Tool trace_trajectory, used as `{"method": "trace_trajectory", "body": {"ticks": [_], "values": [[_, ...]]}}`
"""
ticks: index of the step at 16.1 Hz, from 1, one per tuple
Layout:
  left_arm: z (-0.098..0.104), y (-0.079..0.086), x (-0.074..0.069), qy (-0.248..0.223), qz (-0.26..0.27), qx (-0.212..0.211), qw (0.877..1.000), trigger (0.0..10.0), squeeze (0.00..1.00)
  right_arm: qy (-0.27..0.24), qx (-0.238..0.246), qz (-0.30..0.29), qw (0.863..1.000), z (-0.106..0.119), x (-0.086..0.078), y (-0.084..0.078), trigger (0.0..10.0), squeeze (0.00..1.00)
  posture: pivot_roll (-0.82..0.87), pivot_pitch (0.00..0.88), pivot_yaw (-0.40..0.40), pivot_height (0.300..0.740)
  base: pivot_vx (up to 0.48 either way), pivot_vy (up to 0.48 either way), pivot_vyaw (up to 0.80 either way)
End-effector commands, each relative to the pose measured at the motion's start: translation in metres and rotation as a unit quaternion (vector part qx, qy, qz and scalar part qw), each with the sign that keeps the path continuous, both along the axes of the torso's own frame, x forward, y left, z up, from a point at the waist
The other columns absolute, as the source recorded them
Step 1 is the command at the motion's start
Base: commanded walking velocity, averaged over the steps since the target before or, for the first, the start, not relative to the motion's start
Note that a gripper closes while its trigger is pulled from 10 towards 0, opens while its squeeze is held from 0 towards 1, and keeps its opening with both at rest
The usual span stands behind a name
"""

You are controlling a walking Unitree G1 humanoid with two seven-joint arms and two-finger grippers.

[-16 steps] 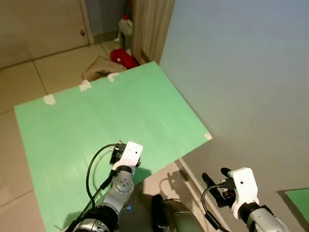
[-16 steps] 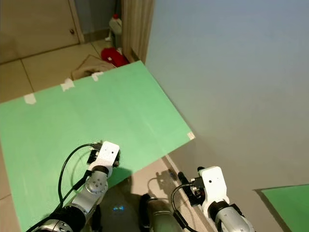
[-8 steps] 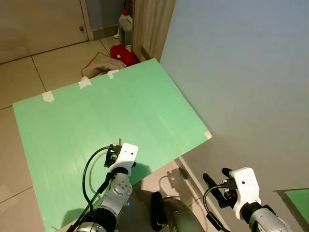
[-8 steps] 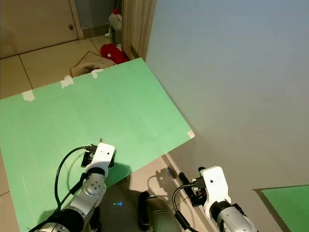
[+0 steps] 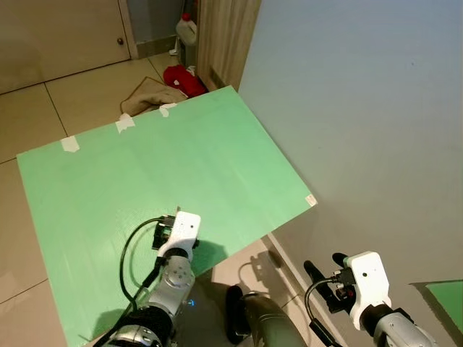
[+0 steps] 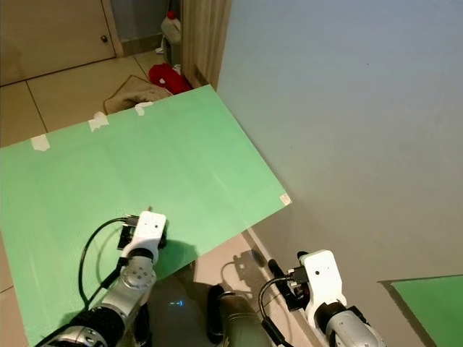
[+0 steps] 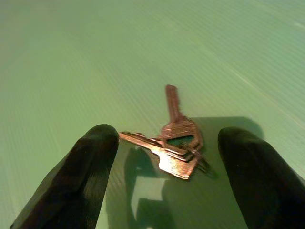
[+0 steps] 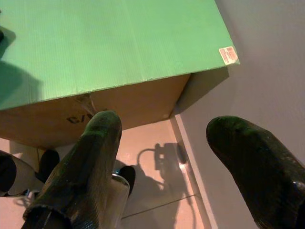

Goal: Hang keys on a hook

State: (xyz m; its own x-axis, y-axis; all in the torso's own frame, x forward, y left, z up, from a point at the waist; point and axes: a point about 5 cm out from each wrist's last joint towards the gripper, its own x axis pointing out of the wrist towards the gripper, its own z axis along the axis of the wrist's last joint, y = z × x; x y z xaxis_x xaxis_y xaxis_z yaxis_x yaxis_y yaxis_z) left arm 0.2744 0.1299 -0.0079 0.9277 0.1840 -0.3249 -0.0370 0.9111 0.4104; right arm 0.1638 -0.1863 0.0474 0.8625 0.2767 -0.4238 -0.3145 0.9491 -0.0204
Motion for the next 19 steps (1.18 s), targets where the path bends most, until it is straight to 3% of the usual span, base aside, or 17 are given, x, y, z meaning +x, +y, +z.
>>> {"method": "trace_trajectory", "body": {"ticks": [1,8,9,10,11,19], "values": [[-0.008,-0.004,-0.007,0.019,-0.006,-0.009,1.0,10.0,0.0,0.009,-0.007,-0.013,1.0,0.0,-0.005,-0.008,10.0,0.0,-0.35,0.282,-0.163,0.74,0.0,0.0,0.0],[-0.018,-0.005,-0.012,0.06,0.002,-0.038,0.997,10.0,0.0,0.01,-0.009,-0.013,1.0,0.0,-0.006,-0.009,10.0,0.0,-0.36,0.279,-0.172,0.74,0.0,0.0,0.0],[-0.018,-0.004,-0.013,0.061,0.004,-0.039,0.997,9.1,0.0,0.01,-0.01,-0.013,1.0,0.0,-0.005,-0.009,10.0,0.0,-0.36,0.279,-0.172,0.74,0.0,0.0,0.0],[-0.018,-0.002,-0.012,0.061,0.009,-0.04,0.997,1.5,0.0,0.01,-0.01,-0.013,1.0,0.0,-0.005,-0.01,10.0,0.0,-0.35,0.281,-0.173,0.74,0.0,0.0,0.0],[-0.017,-0.001,-0.011,0.059,0.009,-0.043,0.997,0.0,0.0,0.01,-0.01,-0.014,1.0,0.0,-0.006,-0.01,10.0,0.0,-0.35,0.281,-0.174,0.74,0.0,0.0,0.0],[-0.012,-0.004,-0.006,0.046,-0.014,-0.043,0.998,0.0,0.0,0.007,-0.013,-0.017,1.0,0.002,-0.004,-0.012,10.0,0.0,-0.37,0.276,-0.164,0.74,0.0,0.0,0.0]]}}
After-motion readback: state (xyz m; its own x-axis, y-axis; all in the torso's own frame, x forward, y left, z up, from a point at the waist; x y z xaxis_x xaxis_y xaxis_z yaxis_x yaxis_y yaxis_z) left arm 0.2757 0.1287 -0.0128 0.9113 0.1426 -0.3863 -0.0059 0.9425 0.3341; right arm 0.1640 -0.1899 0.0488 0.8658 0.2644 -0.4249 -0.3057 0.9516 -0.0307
